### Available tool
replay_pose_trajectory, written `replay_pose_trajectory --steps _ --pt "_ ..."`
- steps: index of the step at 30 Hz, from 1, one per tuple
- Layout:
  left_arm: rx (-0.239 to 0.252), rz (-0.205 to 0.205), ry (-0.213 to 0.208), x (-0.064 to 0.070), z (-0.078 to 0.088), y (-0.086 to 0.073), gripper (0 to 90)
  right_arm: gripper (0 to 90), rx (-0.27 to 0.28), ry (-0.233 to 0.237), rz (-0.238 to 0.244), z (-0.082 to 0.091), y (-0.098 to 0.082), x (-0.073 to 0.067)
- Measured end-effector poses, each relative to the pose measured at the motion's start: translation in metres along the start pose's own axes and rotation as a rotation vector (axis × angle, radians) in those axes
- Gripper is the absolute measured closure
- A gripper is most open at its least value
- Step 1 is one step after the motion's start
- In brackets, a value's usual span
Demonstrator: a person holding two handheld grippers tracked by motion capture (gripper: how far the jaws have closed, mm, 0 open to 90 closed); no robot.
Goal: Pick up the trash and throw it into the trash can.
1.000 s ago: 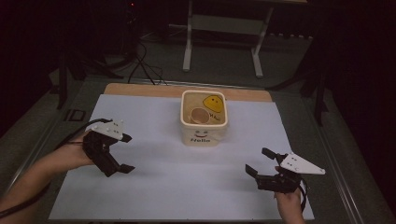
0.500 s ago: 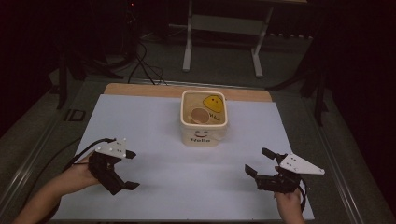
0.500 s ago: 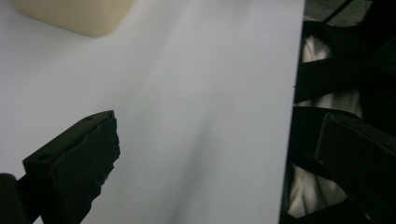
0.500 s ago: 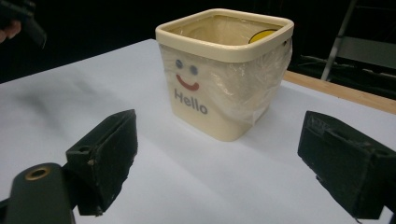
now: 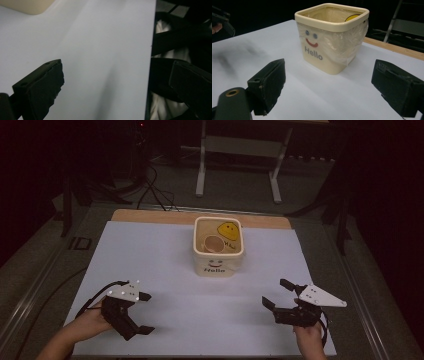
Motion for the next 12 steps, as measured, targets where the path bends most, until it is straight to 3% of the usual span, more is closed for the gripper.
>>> replay_pose_trajectory --steps 12 --pt "0.026 0.006 0.033 -0.0083 -0.0068 -0.0052 0.5 12.1 -0.013 -0.006 0.001 -0.0024 -0.0033 0.0024"
Point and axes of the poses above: each handheld gripper's, and its own axes: z roughly backward along the jaws, y roughly out of its top, x roughly to its right, the point moved 8 cm from there along -z, roughly forward along the jaws, and after that the axes turned 8 degrees about -x, right-handed, at the moved point
